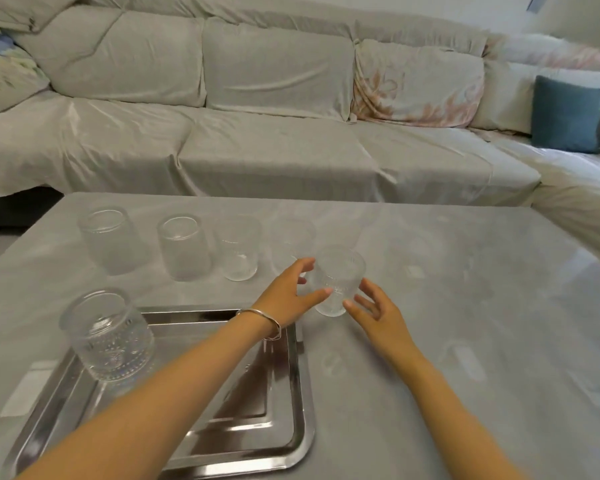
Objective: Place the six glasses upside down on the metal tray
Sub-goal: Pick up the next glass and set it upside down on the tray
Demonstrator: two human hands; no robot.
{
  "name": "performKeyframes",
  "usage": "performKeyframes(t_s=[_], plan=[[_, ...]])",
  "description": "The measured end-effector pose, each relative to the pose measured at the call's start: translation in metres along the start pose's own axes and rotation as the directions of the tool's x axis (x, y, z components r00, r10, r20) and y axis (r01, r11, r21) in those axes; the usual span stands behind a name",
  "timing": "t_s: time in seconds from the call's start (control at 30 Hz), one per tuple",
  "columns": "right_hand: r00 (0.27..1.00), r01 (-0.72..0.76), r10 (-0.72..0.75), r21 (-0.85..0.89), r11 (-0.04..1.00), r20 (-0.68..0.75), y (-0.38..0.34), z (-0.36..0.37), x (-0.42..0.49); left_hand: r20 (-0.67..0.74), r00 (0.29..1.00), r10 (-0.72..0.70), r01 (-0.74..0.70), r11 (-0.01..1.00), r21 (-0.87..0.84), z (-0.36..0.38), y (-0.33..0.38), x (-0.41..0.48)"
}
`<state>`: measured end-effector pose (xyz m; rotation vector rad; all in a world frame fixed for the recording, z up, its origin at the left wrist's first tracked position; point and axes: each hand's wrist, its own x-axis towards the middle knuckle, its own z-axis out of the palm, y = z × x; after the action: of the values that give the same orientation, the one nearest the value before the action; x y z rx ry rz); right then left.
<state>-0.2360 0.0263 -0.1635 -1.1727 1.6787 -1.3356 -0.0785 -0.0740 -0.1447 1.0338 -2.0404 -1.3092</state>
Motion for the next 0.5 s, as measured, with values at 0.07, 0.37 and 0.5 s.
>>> performKeyframes(t_s=[0.07,0.37,0.5], plan=[[0.999,0.035,-0.033,-0.029,0.999,0.040,0.001,0.002,0.002,-0.018,1.000,0.022,-0.022,1.000,-0.008,0.002,0.000,0.004],[0.997,0.056,-0.048,-0.129,0.990,0.067,0.009,0.000,0.001,-0.146,0.989,0.032,-0.044,0.996,-0.078,0.018,0.009,0.010],[0.993,0.064,-0.051,-0.120,0.991,0.107,-0.010,-0.007,-0.013,-0.120,0.993,0.015,-0.035,0.986,-0.162,0.004,0.019,-0.011]])
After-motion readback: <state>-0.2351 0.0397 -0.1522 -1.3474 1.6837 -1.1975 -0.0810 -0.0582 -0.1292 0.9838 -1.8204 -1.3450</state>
